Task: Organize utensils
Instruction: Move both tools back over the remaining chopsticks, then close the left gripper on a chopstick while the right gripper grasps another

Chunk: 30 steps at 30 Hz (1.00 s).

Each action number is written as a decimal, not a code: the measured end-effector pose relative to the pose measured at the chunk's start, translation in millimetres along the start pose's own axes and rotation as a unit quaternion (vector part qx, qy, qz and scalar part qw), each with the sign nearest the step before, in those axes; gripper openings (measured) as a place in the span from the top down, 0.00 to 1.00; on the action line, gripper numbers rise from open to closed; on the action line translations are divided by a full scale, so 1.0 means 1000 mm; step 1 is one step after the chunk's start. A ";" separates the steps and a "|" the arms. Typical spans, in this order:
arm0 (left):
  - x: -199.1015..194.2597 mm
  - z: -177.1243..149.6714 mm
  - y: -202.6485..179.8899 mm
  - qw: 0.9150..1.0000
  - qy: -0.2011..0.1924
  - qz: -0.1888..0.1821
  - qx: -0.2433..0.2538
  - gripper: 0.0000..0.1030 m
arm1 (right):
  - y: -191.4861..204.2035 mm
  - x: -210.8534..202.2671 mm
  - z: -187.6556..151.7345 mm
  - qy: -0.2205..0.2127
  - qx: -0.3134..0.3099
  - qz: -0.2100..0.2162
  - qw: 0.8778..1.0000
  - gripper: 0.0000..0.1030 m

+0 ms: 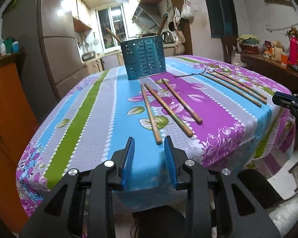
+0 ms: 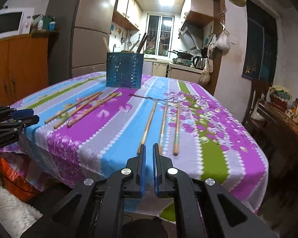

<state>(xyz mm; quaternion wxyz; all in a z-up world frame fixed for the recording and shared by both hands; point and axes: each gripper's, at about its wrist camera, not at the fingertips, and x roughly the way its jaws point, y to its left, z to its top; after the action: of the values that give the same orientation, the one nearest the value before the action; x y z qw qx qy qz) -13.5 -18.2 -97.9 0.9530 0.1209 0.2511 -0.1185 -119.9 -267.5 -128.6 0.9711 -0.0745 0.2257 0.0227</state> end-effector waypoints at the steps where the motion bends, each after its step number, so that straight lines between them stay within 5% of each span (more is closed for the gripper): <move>1: 0.000 -0.003 -0.003 1.000 -0.004 0.001 0.003 0.71 | 0.002 0.002 -0.001 -0.002 -0.005 -0.004 1.000 0.91; 3: 0.002 -0.007 -0.009 1.000 -0.008 0.007 0.010 0.71 | 0.004 0.006 0.000 -0.004 -0.014 -0.011 1.000 0.82; 7: 0.008 -0.009 -0.007 1.000 -0.007 0.015 -0.013 0.71 | 0.005 0.013 -0.002 -0.004 -0.010 -0.014 1.000 0.80; 24: 0.016 -0.011 -0.009 0.998 -0.033 0.028 -0.046 0.72 | 0.011 0.036 -0.005 -0.025 -0.014 -0.044 0.999 0.81; 30: 0.015 -0.015 -0.012 0.998 -0.047 0.012 -0.043 0.87 | 0.017 0.036 -0.009 -0.038 -0.014 -0.052 0.998 0.92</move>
<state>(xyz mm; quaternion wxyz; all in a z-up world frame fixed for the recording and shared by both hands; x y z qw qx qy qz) -10.5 -27.9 -120.3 0.9694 0.0775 0.2098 -0.1015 -92.3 -251.6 -154.7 0.9778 -0.0986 0.1838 -0.0220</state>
